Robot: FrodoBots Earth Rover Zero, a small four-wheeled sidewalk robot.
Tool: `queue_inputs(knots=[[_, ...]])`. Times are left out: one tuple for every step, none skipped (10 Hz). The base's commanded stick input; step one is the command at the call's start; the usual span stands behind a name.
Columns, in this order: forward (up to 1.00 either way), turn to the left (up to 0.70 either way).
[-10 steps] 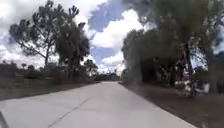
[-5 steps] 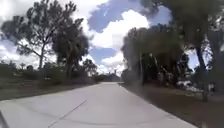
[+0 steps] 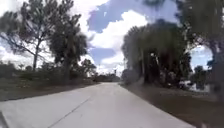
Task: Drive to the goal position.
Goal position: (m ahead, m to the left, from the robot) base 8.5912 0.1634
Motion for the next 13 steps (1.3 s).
queue_inputs(knots=[[0.85, 0.00], [0.85, 0.00], [0.85, 0.00], [0.85, 0.00], [0.85, 0.00], [0.85, 0.00], [0.85, 0.00], [0.85, 0.00], [0.85, 0.00], [0.85, 0.00], [0.85, 0.00], [0.85, 0.00], [0.85, 0.00]])
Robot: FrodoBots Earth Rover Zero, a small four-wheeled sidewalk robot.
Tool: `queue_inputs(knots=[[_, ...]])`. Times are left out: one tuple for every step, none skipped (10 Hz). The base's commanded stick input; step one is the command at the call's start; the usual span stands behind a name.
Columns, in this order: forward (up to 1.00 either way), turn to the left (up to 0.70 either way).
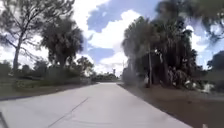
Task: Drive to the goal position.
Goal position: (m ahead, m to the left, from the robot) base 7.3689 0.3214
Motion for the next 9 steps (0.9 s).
queue_inputs(knots=[[0.85, 0.00], [0.85, 0.00], [0.85, 0.00], [0.85, 0.00], [0.85, 0.00], [0.85, 0.00], [0.85, 0.00], [0.85, 0.00], [0.85, 0.00]])
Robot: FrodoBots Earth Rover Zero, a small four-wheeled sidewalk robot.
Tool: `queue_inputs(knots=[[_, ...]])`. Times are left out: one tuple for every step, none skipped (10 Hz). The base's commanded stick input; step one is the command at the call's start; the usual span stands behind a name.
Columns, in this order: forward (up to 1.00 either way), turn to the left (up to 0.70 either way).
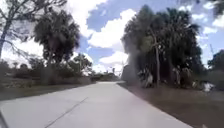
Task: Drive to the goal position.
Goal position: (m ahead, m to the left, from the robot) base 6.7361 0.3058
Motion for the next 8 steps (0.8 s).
queue_inputs(knots=[[0.85, 0.00], [0.85, 0.00], [0.85, 0.00], [0.85, 0.00], [0.85, 0.00], [0.85, 0.00], [0.85, 0.00], [0.85, 0.00]])
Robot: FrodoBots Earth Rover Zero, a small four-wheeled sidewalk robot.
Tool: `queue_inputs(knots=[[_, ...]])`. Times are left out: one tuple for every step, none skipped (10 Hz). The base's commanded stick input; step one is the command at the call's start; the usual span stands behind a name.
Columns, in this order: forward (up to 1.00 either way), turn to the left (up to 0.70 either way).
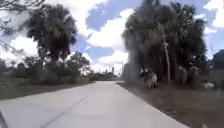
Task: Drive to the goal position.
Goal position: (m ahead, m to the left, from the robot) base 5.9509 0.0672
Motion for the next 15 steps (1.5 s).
queue_inputs(knots=[[0.85, 0.00], [0.85, 0.00], [0.85, 0.00], [0.85, 0.00], [0.85, 0.00], [0.85, 0.00], [0.85, 0.00], [0.85, 0.00], [0.85, 0.00], [0.85, 0.00], [0.85, 0.00], [0.85, 0.00], [0.85, 0.00], [0.85, 0.00], [0.85, 0.00]])
